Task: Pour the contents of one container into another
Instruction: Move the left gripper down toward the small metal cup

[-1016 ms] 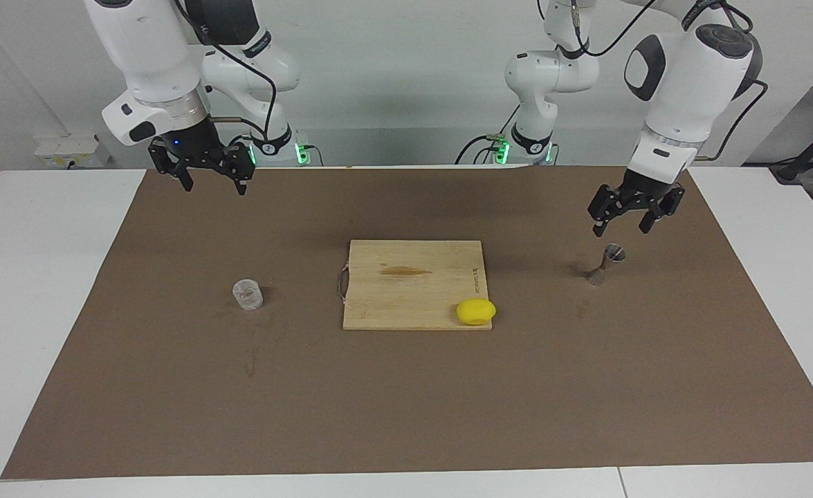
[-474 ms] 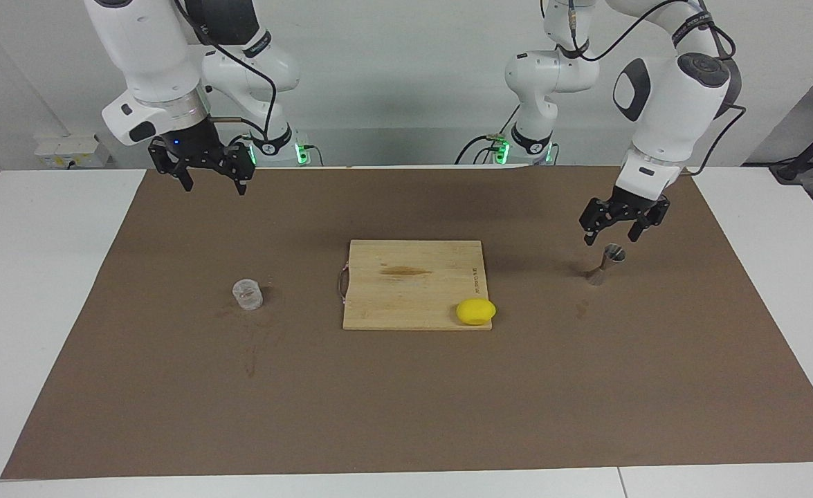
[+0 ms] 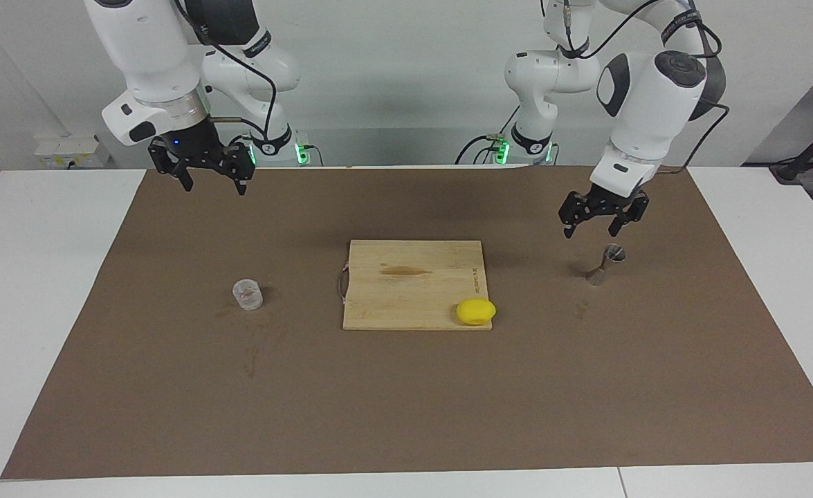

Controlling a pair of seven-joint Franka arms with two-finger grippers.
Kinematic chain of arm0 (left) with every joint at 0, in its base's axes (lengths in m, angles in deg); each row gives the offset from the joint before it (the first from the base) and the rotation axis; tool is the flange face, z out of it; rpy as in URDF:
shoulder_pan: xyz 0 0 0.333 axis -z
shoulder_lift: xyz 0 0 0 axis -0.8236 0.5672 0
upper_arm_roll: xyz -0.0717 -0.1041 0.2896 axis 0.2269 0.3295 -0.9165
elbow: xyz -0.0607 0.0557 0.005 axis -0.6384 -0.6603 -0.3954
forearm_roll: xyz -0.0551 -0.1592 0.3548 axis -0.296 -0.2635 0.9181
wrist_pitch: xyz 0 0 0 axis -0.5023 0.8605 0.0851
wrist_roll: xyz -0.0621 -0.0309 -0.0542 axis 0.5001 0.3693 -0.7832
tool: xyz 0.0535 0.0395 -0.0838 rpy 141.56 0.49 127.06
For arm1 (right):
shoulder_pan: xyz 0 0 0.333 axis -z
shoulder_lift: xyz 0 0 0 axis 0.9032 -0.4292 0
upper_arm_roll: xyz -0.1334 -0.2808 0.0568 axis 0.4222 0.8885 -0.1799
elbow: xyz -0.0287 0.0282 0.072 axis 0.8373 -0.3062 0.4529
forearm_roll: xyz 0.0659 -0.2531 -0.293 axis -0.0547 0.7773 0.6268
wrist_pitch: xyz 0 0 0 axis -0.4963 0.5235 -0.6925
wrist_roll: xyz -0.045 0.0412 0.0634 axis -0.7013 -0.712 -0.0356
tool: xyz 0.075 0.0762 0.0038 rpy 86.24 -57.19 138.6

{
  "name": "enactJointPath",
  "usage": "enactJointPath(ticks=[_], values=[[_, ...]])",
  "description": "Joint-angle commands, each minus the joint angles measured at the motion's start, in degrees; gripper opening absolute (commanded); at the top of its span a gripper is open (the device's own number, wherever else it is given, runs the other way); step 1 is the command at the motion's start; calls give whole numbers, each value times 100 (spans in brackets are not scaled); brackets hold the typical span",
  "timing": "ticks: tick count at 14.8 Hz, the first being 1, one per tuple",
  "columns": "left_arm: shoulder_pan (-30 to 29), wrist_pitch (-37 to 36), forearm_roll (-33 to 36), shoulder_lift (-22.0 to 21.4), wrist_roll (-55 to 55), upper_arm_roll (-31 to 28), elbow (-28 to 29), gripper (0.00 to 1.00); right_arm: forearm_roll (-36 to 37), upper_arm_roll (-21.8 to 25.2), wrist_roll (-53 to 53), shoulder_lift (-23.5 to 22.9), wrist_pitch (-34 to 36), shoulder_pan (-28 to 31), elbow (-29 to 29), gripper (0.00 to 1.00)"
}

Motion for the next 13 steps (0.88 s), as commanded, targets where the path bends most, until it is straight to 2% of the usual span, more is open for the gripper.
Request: enactJointPath(ticks=[1, 3, 7, 10, 13], values=[[37, -15, -163, -149, -1, -74, 194, 100, -102, -29, -62, 94, 32, 66, -67, 99], [-103, -410, -1152, -149, 147, -118, 151, 100, -102, -29, -62, 94, 32, 66, -67, 100], [-515, -726, -1928, -62, 1219, -136, -33, 100, -102, -29, -62, 94, 32, 66, -67, 100], [-1078, -1657, -2580, 517, 2367, -136, -849, 100, -102, -29, -62, 94, 32, 66, -67, 99], [-1561, -1992, -3072, 834, 3293, -136, -1088, 100, -102, -29, -62, 94, 32, 66, -67, 99]])
